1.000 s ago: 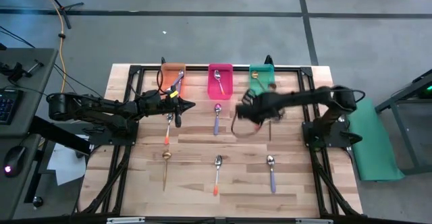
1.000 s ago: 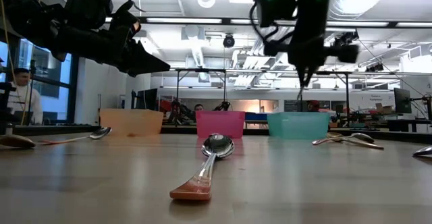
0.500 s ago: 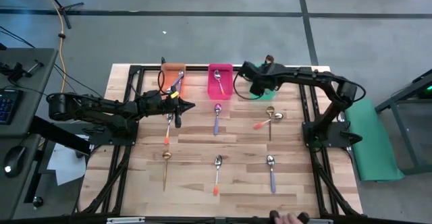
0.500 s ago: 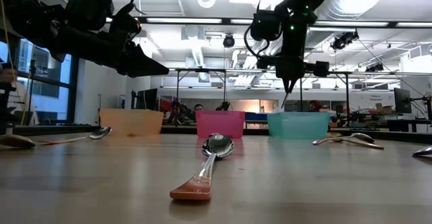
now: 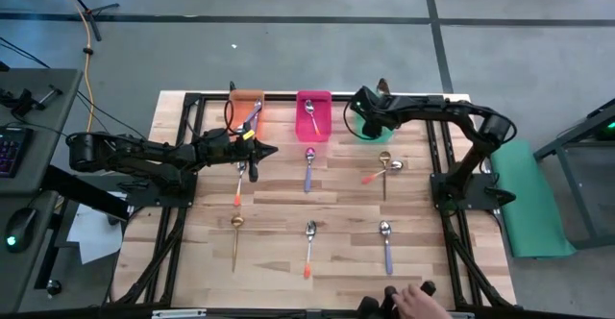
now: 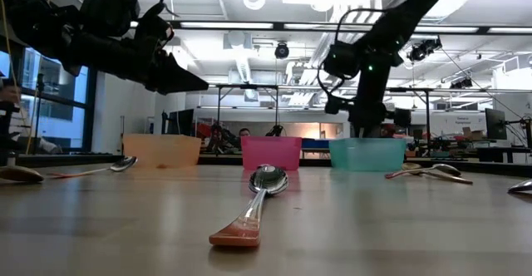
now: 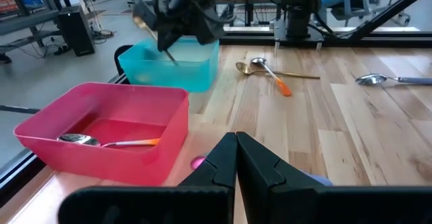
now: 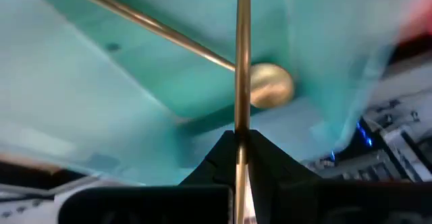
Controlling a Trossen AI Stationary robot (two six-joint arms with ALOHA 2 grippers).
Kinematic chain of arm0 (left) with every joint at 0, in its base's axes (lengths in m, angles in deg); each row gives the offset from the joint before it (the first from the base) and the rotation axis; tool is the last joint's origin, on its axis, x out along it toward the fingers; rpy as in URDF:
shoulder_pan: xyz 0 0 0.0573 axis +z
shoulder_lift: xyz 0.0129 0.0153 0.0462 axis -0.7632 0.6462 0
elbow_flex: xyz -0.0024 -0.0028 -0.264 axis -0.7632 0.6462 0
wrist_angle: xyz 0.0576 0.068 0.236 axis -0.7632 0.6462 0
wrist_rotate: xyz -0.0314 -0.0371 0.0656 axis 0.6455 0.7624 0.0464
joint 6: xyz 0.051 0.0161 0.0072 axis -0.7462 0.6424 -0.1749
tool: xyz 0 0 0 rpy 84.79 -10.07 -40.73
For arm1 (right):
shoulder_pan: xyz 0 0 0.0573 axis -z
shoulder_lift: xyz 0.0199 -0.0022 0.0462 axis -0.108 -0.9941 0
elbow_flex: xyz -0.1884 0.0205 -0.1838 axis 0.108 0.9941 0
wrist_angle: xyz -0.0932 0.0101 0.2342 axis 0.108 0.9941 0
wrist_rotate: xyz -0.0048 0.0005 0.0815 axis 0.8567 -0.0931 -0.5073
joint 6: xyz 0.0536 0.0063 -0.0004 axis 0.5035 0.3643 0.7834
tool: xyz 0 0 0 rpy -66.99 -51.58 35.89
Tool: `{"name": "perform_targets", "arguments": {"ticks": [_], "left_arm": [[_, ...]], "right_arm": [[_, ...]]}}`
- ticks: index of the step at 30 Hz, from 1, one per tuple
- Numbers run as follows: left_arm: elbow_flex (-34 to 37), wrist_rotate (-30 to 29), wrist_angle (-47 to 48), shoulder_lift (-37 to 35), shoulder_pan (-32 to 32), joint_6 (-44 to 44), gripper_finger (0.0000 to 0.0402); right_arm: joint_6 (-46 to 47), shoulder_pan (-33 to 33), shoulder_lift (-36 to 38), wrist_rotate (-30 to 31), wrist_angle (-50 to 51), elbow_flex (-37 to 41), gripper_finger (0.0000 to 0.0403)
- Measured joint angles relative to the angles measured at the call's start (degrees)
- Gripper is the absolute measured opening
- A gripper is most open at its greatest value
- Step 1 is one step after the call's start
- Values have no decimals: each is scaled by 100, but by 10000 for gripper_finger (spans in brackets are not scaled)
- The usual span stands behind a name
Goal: Sort silverware by color (type)
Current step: Put the golden spoon into the green bin, then put the orange spoon into the pink bin
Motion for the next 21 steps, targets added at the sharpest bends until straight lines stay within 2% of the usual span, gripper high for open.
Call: {"name": "perform_targets", "arguments": {"ticks": [4, 9, 18, 21], "left_arm": [[-1, 0, -52, 0, 0, 74, 1], [-2, 0, -143, 0, 1, 140, 1], [-2, 0, -170, 0, 0, 161, 1], [-2, 0, -169, 0, 0, 187, 1]], "right_arm": [[-112, 171, 0, -309, -123, 170, 0], [-71, 286, 0, -412, -108, 228, 5], [373, 236, 0, -381, -308, 230, 89], [447, 134, 0, -231, -534, 230, 105]]}}
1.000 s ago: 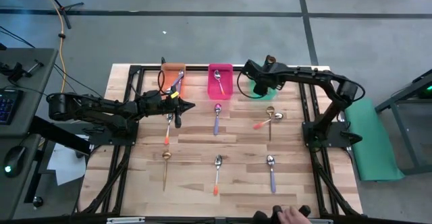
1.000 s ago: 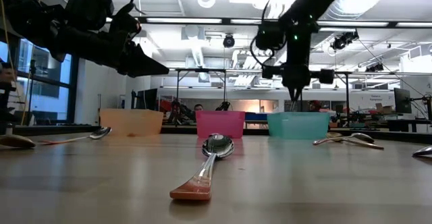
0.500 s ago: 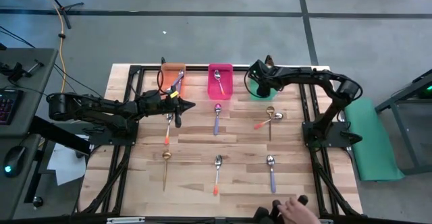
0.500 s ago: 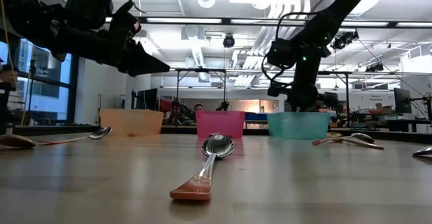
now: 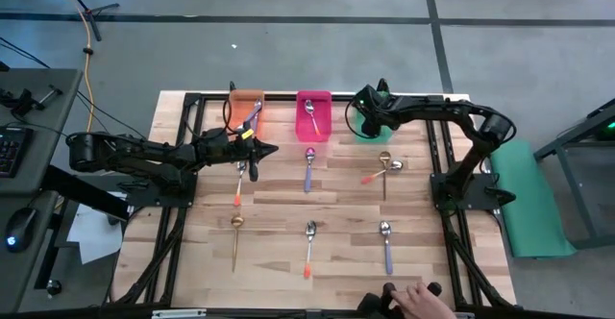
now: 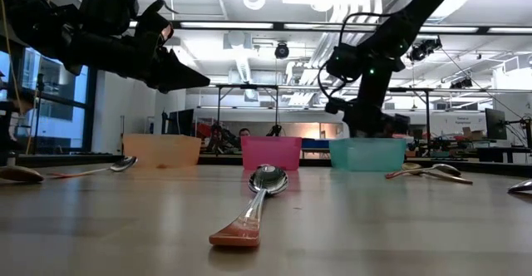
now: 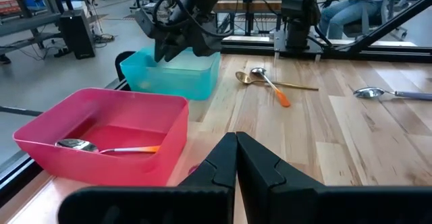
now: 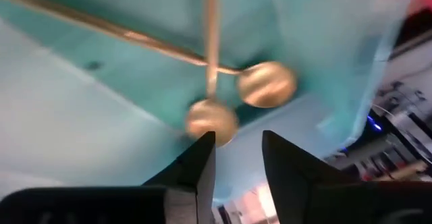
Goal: Sort silverware by color (type)
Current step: Put the orange spoon into the pink bin
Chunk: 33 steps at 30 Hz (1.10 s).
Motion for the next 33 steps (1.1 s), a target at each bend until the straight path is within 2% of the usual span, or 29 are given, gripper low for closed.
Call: {"name": "perform_targets", "arguments": {"ticks": [4, 10, 15, 19, 21, 25, 28, 33], "left_arm": [[0, 0, 9, 0, 0, -29, 1], [0, 0, 33, 0, 1, -32, 1], [0, 0, 37, 0, 2, -36, 1], [0, 0, 37, 0, 0, -36, 1], [0, 0, 37, 0, 2, -35, 1], [0, 0, 35, 0, 2, 65, 1], [0, 0, 35, 0, 2, 118, 1], [0, 0, 43, 0, 1, 164, 1]], "right_arm": [[9, -203, 0, 223, -474, 0, 101], [468, -477, 120, 523, -1122, -10, 59], [1696, -654, 462, 555, -1114, -173, 7], [3341, -749, 813, 422, -1090, -232, 10], [4600, -738, 1002, -11, -872, -243, 9], [6644, -606, 1248, -1704, -280, -169, 1], [7332, -610, 1338, -2606, -460, 70, 1], [7879, -788, 1342, -3627, -731, 556, 0]]}}
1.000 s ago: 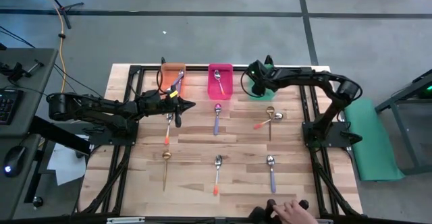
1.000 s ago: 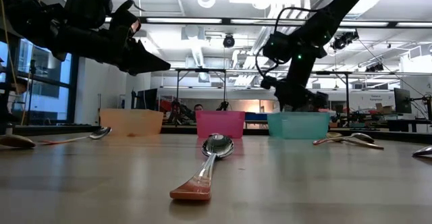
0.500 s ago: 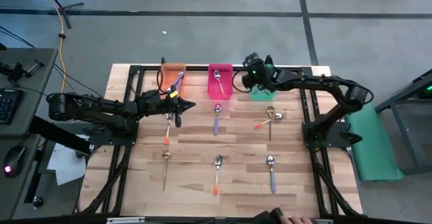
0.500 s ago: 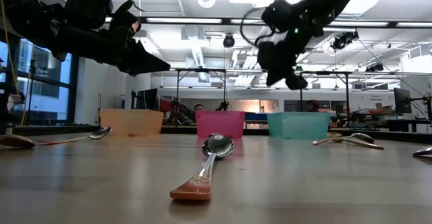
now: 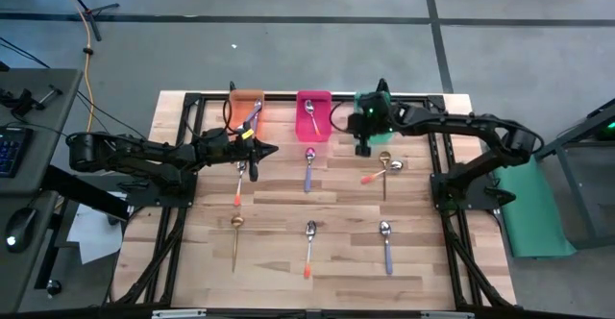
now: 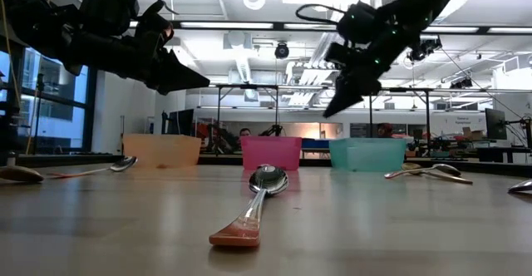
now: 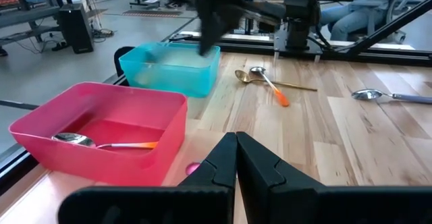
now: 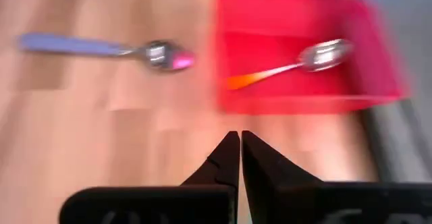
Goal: Sort silverware by color (type)
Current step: Put the orange spoon into the pink bin
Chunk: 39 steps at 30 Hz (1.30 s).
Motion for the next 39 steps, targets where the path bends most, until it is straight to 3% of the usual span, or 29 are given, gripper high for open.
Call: {"name": "perform_targets", "arguments": {"ticks": [3, 11, 17, 24, 33, 39], "left_arm": [[0, 0, 1, 0, -1, 23, 1], [0, 56, 70, 0, 0, 237, 1], [0, 70, 140, 0, -1, 243, 1], [0, 76, 131, 0, -1, 301, 1], [0, 92, 141, 0, -1, 303, 1], [0, 92, 158, 0, -1, 298, 1]], "right_arm": [[198, -165, 1, -139, 451, 199, 0], [856, -807, 9, 326, 2359, 227, 7], [1024, -1343, -94, 1140, 3240, 227, 67], [1117, -1380, -534, 1078, 3242, 227, 120], [994, -1380, -1054, 1034, 3122, 197, 115], [971, -1380, -1060, 981, 3130, 205, 49]]}}
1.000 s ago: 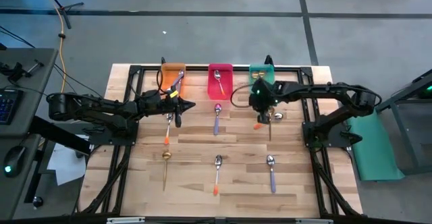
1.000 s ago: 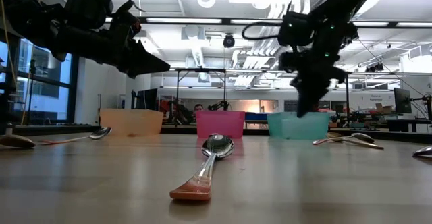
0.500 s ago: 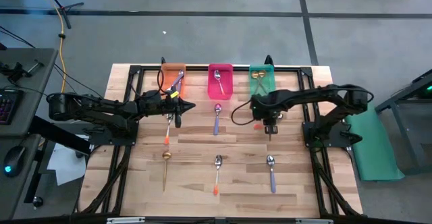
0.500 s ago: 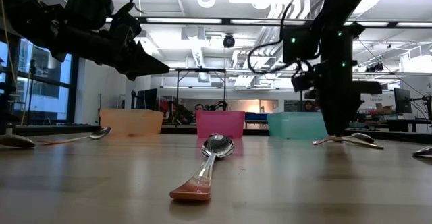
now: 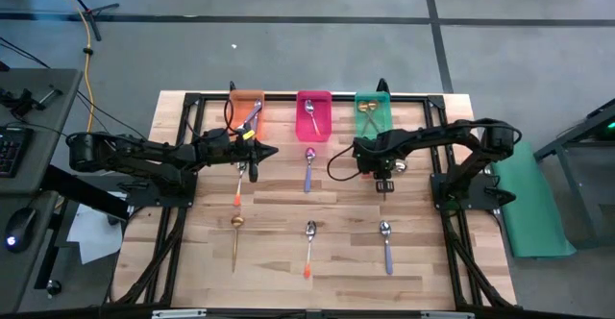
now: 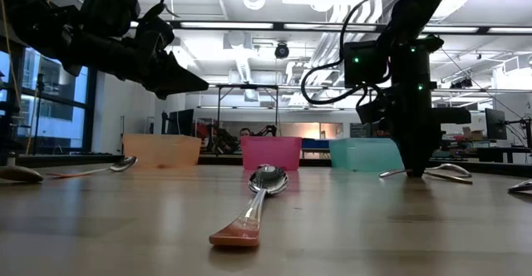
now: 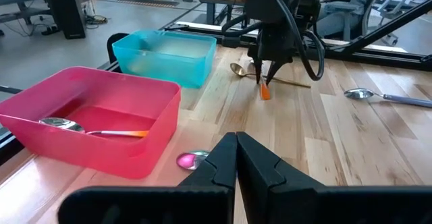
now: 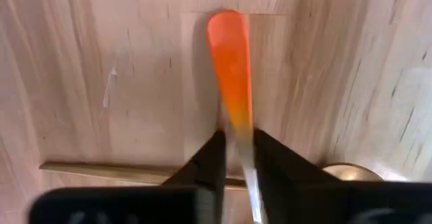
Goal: Sort silverware by color (type)
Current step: Put the orange spoon into the pink bin
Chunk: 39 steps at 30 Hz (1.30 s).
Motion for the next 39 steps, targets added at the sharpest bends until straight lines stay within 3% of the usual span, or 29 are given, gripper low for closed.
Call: {"name": "perform_targets", "arguments": {"ticks": [4, 14, 20, 25, 29, 39], "left_arm": [[0, -2, 4, 0, 0, -2, 1], [0, -4, 38, 0, 0, -50, 1], [0, -4, 55, 0, 0, -54, 1], [0, -6, 58, 0, 0, -45, 1], [0, -9, 59, 0, -7, -50, 1], [0, -46, 66, 0, -107, -205, 1]], "right_arm": [[24, -28, 55, -26, 5, 4, 7], [447, -311, 813, 108, -48, -158, 5], [585, -575, 1302, 422, -626, -278, 2], [525, -753, 1517, 738, -2249, -302, 1], [133, -817, 1376, 1219, -4375, -229, 1], [-631, -120, -250, 1582, -8703, -107, 0]]}}
